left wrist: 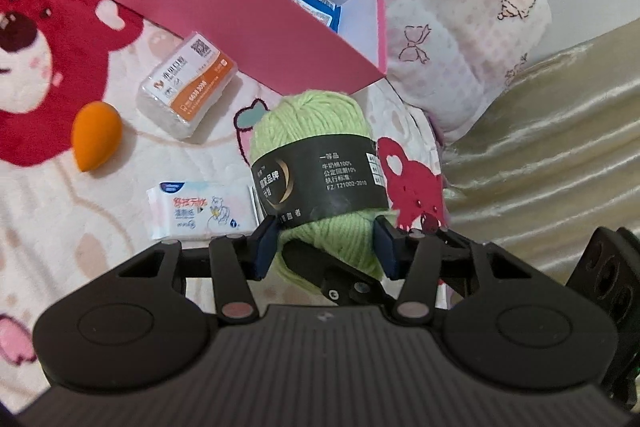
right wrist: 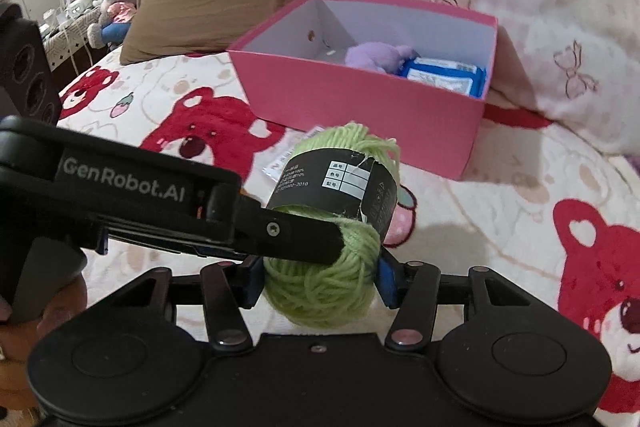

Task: Organize objects
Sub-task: 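Lift the green yarn ball with the right gripper over the pink box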

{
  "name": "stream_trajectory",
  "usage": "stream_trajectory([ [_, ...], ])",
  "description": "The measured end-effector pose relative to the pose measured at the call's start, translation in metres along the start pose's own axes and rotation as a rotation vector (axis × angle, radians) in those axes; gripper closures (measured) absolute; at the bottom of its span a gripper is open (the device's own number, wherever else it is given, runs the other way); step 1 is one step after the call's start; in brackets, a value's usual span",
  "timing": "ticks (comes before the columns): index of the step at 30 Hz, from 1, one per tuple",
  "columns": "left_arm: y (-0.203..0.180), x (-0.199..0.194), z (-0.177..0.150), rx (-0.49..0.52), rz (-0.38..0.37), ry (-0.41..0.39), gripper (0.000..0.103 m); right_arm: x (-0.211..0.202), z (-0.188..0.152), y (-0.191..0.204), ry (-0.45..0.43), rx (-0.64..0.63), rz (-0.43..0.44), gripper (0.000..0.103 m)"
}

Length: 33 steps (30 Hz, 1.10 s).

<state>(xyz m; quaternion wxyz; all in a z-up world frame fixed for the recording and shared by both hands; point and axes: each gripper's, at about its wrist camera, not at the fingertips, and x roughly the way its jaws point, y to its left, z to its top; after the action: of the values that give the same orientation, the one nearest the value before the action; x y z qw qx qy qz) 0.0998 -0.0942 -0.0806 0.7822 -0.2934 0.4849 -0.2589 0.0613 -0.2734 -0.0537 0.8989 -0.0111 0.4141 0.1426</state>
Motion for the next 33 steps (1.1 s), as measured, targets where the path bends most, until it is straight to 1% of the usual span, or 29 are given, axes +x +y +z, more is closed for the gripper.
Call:
stream_trajectory([
  [7, -0.011, -0.031, 0.005, -0.016, 0.006, 0.028, 0.054, -0.024, 0.008, 0.022, -0.001, -0.032, 0.012, 0.044],
  [12, -0.022, -0.049, 0.012, 0.0, 0.008, 0.049, 0.054, -0.038, 0.014, 0.029, -0.008, -0.047, 0.028, 0.044],
  [16, -0.031, -0.062, 0.018, 0.029, 0.026, 0.04, 0.054, -0.047, 0.021, 0.035, -0.02, -0.076, 0.038, 0.044],
  [22, -0.04, -0.073, 0.036, 0.03, 0.025, 0.042, 0.054, -0.056, 0.037, 0.038, -0.048, -0.075, 0.049, 0.044],
  [33, -0.053, -0.089, 0.064, 0.028, 0.016, 0.04, 0.054, -0.066, 0.071, 0.038, -0.039, -0.122, 0.072, 0.044],
])
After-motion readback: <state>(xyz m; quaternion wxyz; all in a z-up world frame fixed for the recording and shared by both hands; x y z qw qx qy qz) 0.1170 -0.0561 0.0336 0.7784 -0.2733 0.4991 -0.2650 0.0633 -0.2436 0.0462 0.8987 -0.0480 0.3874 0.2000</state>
